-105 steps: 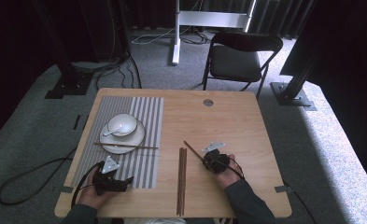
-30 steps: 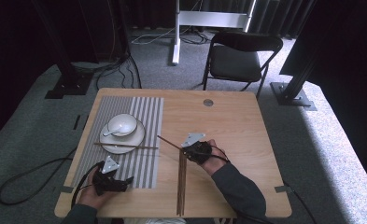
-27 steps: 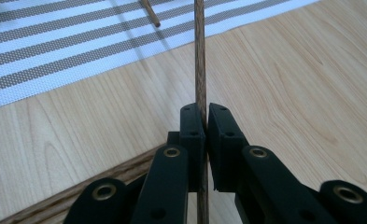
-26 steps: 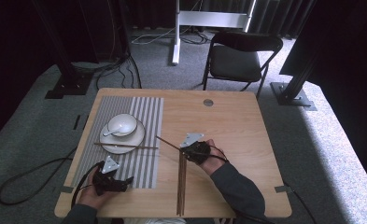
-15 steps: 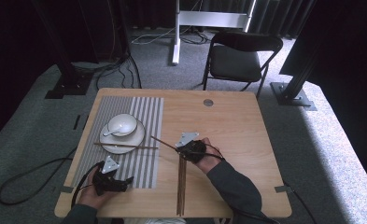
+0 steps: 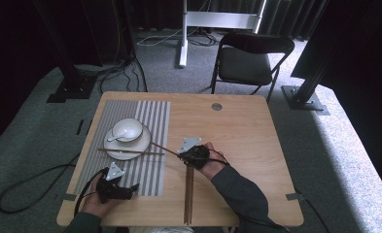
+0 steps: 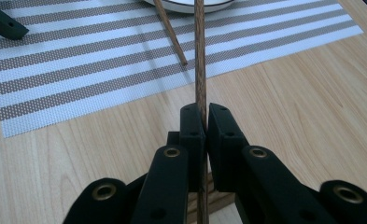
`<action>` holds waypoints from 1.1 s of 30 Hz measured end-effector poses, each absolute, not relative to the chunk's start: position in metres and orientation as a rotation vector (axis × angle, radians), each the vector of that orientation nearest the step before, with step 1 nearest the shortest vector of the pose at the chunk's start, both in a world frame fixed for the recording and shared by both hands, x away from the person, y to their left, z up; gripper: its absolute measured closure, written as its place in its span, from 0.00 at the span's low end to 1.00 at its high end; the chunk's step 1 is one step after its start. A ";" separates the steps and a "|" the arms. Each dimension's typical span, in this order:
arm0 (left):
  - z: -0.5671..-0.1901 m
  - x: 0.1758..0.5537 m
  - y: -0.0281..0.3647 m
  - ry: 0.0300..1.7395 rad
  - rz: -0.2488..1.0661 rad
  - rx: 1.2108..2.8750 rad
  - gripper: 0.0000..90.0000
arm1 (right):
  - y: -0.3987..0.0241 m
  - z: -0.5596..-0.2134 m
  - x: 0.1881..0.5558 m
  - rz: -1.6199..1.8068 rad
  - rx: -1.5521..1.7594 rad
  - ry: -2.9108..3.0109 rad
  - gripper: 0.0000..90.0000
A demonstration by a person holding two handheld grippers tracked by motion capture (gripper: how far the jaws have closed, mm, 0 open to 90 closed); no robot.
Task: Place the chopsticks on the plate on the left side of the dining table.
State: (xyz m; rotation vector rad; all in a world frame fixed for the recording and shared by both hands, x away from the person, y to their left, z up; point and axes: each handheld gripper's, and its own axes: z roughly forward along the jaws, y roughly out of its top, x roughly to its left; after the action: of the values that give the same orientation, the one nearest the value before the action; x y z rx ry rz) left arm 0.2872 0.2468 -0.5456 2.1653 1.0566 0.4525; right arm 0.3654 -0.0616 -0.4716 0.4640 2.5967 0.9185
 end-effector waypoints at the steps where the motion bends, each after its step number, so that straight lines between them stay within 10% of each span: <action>1: -0.546 0.287 0.247 1.057 0.453 2.165 0.11 | -0.060 -0.471 0.365 0.919 0.465 2.598 0.94; 33: -0.546 0.287 0.247 1.055 0.452 2.167 0.11 | -0.026 -0.465 0.371 0.939 0.346 2.624 0.94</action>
State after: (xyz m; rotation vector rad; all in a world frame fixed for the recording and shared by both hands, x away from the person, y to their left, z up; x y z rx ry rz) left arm 0.2872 0.2469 -0.5456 2.1671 1.0554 0.4522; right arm 0.3709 -0.0258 -0.4652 0.3458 2.6245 0.9389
